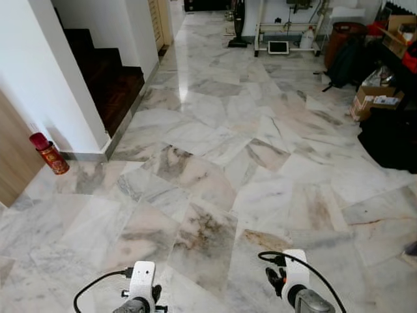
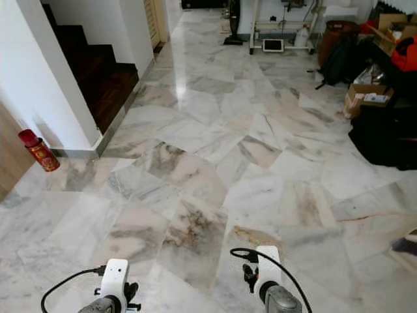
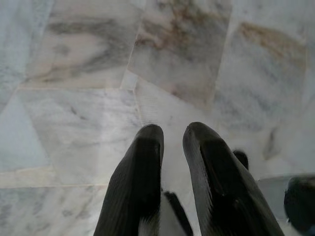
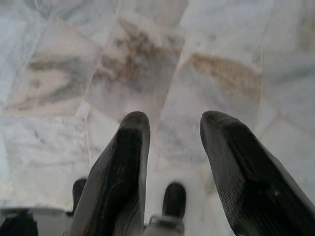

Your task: Setting the table

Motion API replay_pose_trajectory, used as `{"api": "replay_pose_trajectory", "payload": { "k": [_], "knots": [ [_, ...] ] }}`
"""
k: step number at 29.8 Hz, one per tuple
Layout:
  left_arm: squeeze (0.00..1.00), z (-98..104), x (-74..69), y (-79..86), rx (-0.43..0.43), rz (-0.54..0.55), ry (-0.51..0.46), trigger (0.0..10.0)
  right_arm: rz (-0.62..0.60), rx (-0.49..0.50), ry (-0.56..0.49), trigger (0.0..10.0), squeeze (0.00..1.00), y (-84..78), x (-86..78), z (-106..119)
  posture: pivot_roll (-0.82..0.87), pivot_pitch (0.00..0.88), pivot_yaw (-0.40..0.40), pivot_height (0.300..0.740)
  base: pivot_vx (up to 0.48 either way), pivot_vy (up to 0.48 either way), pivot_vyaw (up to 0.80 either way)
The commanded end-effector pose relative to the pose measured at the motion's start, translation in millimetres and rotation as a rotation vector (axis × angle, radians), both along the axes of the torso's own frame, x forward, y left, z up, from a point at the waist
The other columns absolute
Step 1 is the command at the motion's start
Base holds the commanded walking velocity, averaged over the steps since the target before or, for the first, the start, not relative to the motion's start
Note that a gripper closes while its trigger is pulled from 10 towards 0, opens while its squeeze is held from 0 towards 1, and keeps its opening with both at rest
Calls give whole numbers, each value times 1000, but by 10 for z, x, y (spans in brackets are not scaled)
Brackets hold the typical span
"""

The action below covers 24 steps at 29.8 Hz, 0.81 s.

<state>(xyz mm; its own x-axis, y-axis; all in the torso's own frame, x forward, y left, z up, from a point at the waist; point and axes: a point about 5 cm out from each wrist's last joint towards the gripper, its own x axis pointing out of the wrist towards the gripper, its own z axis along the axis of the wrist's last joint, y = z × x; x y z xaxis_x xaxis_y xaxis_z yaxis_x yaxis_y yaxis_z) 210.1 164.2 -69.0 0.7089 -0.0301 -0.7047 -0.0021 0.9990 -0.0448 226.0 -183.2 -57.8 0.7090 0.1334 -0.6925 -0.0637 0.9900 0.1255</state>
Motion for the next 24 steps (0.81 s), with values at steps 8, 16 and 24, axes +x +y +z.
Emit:
{"api": "replay_pose_trajectory", "payload": {
  "k": [8, 16, 24],
  "knots": [
    [0, 63, 90, 55, -11, 91, -49, 10000, 19, 20, -40, 10000, 0, 21, 138, 92, -66, 0, -55, 740, 0, 0, 0],
    [0, 10, -14, 141, -3, 127, -26, 10000, -15, 18, 13, 10000, 0, 62, -13, -20, -78, 0, -26, 740, 0, 0, 0],
    [0, -48, -121, 174, 1, 148, 9, 10000, -35, -1, 46, 10000, 0, 24, -105, -76, -86, 0, -19, 740, 0, 0, -183]
  ]
}}
